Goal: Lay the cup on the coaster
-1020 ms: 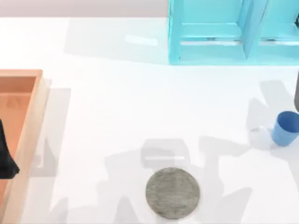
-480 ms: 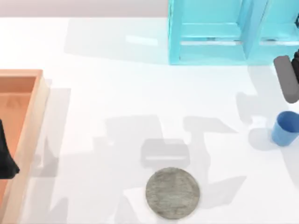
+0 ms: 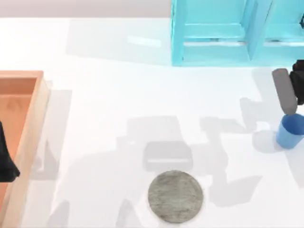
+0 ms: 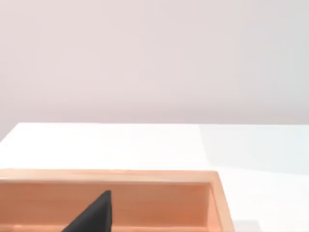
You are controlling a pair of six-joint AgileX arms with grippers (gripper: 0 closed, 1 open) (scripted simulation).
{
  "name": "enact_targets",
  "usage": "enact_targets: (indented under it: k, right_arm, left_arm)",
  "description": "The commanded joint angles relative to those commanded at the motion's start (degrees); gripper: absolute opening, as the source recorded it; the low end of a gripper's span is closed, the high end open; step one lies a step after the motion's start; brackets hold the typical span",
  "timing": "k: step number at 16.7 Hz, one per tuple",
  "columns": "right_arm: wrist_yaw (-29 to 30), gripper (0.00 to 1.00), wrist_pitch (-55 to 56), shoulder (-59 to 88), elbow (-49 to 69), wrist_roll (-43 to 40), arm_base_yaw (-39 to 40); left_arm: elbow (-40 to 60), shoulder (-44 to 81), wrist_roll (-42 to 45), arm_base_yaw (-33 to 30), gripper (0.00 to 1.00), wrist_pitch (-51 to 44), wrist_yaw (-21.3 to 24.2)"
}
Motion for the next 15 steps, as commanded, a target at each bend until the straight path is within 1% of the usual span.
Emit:
enact_targets:
  k: [5,7,11,15]
  right_arm:
    - [0.0,1.00,13.0,3.6,-8.9,0.2,0.2]
    - [0.0,1.00,15.2,4.4,-10.7,0.2,0.2]
    - [0.0,1.00,15.4,4.4,-10.8,0.2,0.2]
    - [0.0,0.70,15.4,4.4,-10.8,0.2,0.2]
  left_arm:
    - [0.0,0.0,0.0,0.0,1.00,0.0,0.0]
    - [0.0,0.0,0.0,0.0,1.00,0.0,0.0]
    - [0.0,0.0,0.0,0.0,1.00,0.0,0.0]
    - [0.0,0.0,0.0,0.0,1.00,0.0,0.0]
